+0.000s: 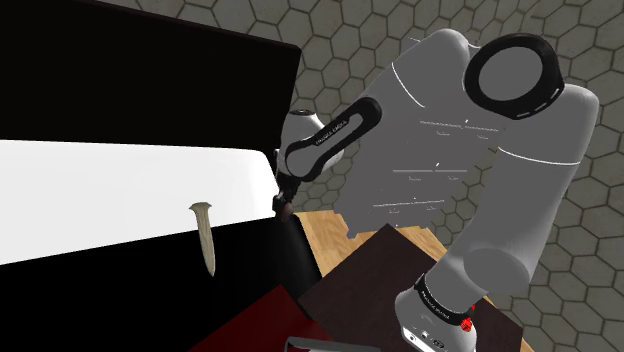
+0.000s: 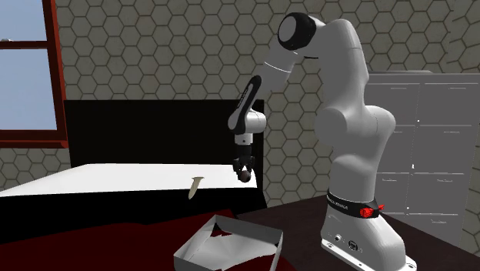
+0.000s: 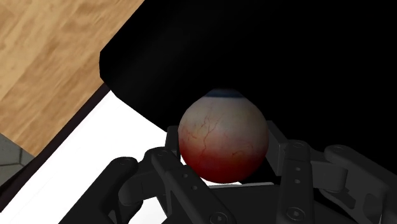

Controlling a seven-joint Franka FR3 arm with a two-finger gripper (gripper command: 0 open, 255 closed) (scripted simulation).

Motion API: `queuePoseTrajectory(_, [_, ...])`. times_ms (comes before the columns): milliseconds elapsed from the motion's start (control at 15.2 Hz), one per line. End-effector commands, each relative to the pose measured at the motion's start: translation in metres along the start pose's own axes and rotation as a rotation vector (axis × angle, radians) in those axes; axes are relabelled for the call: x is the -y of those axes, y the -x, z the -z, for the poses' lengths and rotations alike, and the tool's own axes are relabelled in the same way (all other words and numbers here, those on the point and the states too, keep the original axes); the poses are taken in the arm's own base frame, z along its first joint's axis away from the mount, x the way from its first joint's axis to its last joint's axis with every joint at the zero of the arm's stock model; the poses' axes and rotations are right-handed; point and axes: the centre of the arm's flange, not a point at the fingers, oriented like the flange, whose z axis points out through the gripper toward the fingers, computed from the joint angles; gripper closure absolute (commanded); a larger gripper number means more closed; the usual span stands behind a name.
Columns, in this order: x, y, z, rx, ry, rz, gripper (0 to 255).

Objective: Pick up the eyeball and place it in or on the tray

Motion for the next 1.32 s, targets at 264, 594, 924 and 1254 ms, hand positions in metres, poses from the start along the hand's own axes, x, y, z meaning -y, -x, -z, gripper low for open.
queuePoseTrajectory(264, [0.002,0.003,0.030,0.000,0.000,0.000,255])
queuePoseTrajectory(594, [0.003,0.004,0.057,0.000,0.000,0.000,255])
queuePoseTrajectory(924, [0.004,0.006,0.083,0.000,0.000,0.000,255])
queuePoseTrajectory(1254, [0.006,0.008,0.108,0.000,0.000,0.000,255])
